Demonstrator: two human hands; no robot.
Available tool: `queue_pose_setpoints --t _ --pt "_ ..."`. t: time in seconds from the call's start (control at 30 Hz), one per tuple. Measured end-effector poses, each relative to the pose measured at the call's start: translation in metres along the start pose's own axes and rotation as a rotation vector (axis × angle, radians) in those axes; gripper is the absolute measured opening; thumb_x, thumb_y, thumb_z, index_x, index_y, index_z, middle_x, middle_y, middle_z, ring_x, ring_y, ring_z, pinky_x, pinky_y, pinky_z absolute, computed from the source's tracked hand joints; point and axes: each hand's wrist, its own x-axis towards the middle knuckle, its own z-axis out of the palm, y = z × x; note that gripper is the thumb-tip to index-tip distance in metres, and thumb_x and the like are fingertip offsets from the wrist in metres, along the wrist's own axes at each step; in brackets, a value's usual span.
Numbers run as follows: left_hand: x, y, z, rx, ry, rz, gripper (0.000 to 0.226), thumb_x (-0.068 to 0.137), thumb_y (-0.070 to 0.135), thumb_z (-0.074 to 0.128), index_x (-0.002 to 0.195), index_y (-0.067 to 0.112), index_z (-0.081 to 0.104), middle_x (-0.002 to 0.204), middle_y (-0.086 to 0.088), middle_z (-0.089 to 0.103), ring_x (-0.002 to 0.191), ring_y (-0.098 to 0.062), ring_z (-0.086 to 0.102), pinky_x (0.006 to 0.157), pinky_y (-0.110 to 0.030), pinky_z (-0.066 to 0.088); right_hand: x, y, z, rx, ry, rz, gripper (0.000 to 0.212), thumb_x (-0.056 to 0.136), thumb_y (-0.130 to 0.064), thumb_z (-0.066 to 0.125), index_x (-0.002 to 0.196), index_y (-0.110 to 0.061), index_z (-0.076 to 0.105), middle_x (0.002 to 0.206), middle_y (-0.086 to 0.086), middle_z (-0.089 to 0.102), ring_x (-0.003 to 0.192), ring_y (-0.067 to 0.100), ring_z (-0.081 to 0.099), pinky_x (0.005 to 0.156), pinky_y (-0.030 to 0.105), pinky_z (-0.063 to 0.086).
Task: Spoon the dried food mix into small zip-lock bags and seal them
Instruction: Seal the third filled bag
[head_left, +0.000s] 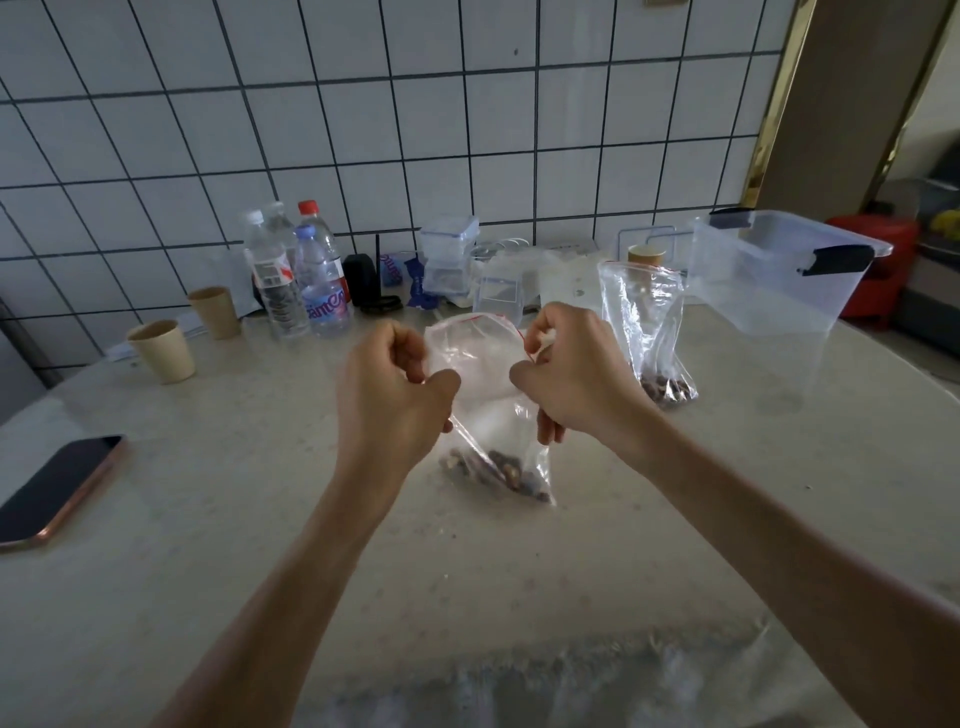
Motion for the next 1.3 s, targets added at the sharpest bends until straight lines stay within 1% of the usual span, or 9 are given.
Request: queue_pose_setpoints --t 0.1,0.23,0.33,0.5,0.73,0.83,0.97,1.17,1.3 --pt "0.004 0.003 -0.006 0.168 -0.046 0.12 0.038 0.081 0.014 0.081 0.104 0.022 0.052 0.085 0.007 0.06 0.068 -0.019 0.07 0.062 -0.047 0.061 0.001 -0.01 -0.013 0.112 -0.065 0.007 0.02 0.095 -0.013 0.073 0.098 -0.012 0.054 0.055 0.008 0.07 0.044 0.028 0.069 0.038 0.029 0.05" --pt "-0.001 -0.003 -0.022 0.25 -0.081 0.47 0.052 0.081 0.045 0.084 0.117 0.019 0.057 0.103 0.013 0.062 0.084 0.001 0.065 0.072 -0.012 0.051 -0.001 -0.001 -0.034 -0.085 -0.073 -0.309 0.022 0.083 -0.015 0.086 0.095 -0.016 0.067 0.077 -0.002 0.072 0.072 0.012 0.071 0.066 0.035 0.06" --pt "-0.003 -0.009 -0.028 0.407 -0.188 0.75 0.052 0.075 0.04 0.09 0.116 0.019 0.066 0.116 0.008 0.065 0.106 -0.007 0.058 0.091 -0.022 0.043 -0.007 0.01 -0.04 -0.34 -0.187 -0.522 0.048 0.077 -0.021 0.091 0.118 -0.018 0.067 0.114 -0.008 0.068 0.106 0.009 0.063 0.092 0.021 0.048" --pt "0.007 -0.008 -0.018 0.514 -0.298 0.888 0.025 0.083 0.023 0.086 0.102 0.019 0.07 0.098 0.01 0.071 0.09 -0.006 0.059 0.086 -0.022 0.036 -0.003 0.009 -0.027 -0.67 -0.314 -0.625 0.054 0.089 -0.015 0.079 0.137 -0.021 0.056 0.144 0.0 0.059 0.138 0.022 0.05 0.118 0.043 0.037" --pt "0.029 -0.002 -0.03 0.394 -0.529 0.666 0.028 0.093 0.049 0.066 0.109 0.027 0.069 0.086 0.019 0.067 0.063 0.0 0.069 0.063 -0.014 0.051 0.015 -0.007 -0.031 -0.699 -0.343 -0.611 0.019 0.099 -0.019 0.067 0.118 -0.018 0.068 0.108 -0.005 0.066 0.108 0.017 0.058 0.102 0.044 0.049" --pt "0.038 0.003 -0.032 0.475 -0.651 0.568 0.044 0.089 0.07 0.043 0.103 0.036 0.067 0.071 0.018 0.071 0.058 0.002 0.069 0.062 -0.023 0.055 0.021 -0.02 -0.034 -0.686 -0.404 -0.647 0.014 0.096 -0.023 0.069 0.108 -0.018 0.073 0.095 -0.016 0.061 0.092 0.007 0.057 0.102 0.039 0.049" --pt "0.045 0.01 -0.03 0.512 -0.781 0.572 0.054 0.092 0.072 0.027 0.089 0.035 0.066 0.065 0.016 0.072 0.059 0.001 0.069 0.065 -0.019 0.052 0.029 -0.035 -0.032 -0.692 -0.497 -0.59 0.012 0.095 -0.024 0.065 0.1 -0.019 0.075 0.091 -0.009 0.073 0.085 0.009 0.065 0.096 0.04 0.051" --pt "0.051 0.007 -0.033 0.476 -0.841 0.553 0.051 0.095 0.069 0.041 0.092 0.024 0.067 0.07 0.016 0.074 0.061 -0.002 0.071 0.069 -0.026 0.057 0.034 -0.041 -0.038 -0.477 -0.521 -0.515 0.009 0.093 -0.014 0.069 0.089 -0.022 0.068 0.09 -0.011 0.07 0.088 0.004 0.064 0.085 0.018 0.048" --pt "0.056 0.003 -0.038 0.582 -0.687 0.734 0.051 0.095 0.069 0.044 0.078 0.027 0.069 0.059 0.011 0.065 0.055 -0.008 0.063 0.068 -0.027 0.047 0.034 -0.046 -0.045 -0.503 -0.527 -0.538 0.013 0.089 -0.02 0.076 0.085 -0.025 0.065 0.084 -0.018 0.064 0.084 -0.006 0.06 0.079 0.007 0.04"
